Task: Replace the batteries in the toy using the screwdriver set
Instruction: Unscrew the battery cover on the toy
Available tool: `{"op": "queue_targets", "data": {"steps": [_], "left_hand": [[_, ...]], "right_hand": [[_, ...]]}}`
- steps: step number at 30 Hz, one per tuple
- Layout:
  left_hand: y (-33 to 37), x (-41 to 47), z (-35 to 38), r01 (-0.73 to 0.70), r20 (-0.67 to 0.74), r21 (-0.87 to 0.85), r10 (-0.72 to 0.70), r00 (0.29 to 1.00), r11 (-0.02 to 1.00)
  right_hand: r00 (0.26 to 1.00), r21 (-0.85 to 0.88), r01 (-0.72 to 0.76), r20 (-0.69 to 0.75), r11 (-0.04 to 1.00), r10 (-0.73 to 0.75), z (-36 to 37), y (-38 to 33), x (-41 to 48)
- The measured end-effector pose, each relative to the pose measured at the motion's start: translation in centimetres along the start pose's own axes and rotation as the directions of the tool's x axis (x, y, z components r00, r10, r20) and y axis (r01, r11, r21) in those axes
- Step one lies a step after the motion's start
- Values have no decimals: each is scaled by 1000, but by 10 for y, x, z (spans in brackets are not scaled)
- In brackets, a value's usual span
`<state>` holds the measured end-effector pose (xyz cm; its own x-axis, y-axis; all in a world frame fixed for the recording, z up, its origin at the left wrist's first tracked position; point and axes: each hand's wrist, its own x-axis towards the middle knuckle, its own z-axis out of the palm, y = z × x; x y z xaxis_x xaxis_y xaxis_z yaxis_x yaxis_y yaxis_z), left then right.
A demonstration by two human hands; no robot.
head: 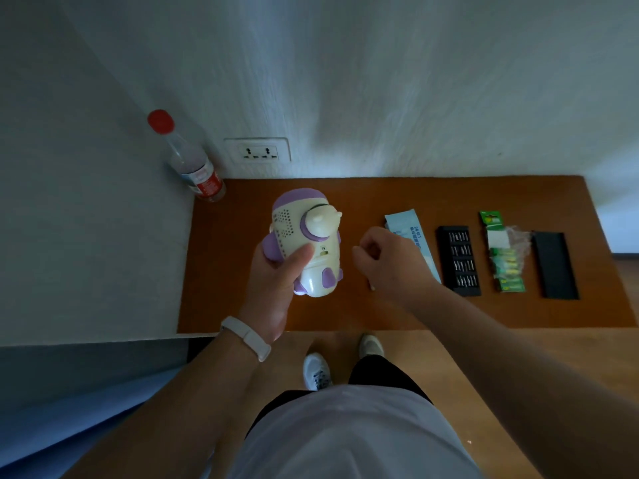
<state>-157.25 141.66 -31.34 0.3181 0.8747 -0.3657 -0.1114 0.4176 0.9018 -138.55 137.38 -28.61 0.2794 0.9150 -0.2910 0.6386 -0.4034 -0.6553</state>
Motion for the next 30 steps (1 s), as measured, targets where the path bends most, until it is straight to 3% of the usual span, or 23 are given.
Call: {"op": "queue_targets", "data": {"steps": [8,16,30], "left_hand": [[23,-19,21,-136,-159,47,142,977,990],[31,-37,31,-144,-298,127,176,938,981],[28,-48,33,-125,-310,163,172,935,979]], "right_hand": [[982,252,160,-140,955,-127,-12,-39,-42],[973,298,165,-208,940,-105,-5,-49,-51],[976,292,106,-212,951,-44,1,-50,-59]]}}
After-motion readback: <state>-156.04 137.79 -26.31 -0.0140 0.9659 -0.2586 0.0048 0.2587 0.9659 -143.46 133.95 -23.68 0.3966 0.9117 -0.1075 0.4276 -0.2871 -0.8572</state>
